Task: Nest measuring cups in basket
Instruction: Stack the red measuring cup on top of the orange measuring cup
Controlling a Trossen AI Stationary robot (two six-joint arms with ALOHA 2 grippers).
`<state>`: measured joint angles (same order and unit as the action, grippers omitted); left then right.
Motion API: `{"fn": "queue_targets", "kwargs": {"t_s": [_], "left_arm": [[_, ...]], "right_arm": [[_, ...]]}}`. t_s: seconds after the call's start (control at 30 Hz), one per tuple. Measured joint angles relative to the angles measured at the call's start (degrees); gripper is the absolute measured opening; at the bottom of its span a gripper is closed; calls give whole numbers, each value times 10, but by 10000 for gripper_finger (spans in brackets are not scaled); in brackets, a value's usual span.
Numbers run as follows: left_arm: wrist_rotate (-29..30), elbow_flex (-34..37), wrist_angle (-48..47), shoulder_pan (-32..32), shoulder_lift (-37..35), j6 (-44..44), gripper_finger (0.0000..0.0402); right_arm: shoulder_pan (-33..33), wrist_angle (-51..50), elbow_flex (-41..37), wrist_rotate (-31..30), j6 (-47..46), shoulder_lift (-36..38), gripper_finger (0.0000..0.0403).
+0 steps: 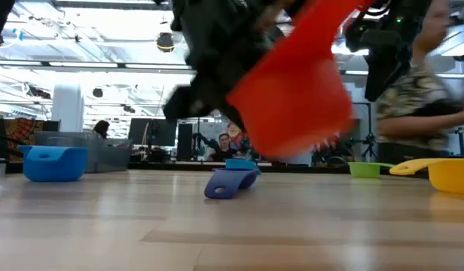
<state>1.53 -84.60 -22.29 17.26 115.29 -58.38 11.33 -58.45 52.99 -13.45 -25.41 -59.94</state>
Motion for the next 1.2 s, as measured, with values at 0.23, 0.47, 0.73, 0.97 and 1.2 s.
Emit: {"fn": "queue_targets", "kwargs": {"t_s": [0.23,0.47,0.73,0.97,1.2], "left_arm": [[51,0,-212,35,-103,-58,2],[77,0,-399,150,-171,-228,2],[132,5,-508,297,-182,-499,1],[125,46,-511,361,-178,-613,0],[116,112,-465,367,-178,-606,0]], "right_arm": [[0,37,0,-1,0,0,144],[-5,40,0,-1,-36,0,132],[-7,117,0,1,-54,0,128],[-8,206,0,2,-108,-1,125],[-12,221,0,15,-132,-19,124]]}}
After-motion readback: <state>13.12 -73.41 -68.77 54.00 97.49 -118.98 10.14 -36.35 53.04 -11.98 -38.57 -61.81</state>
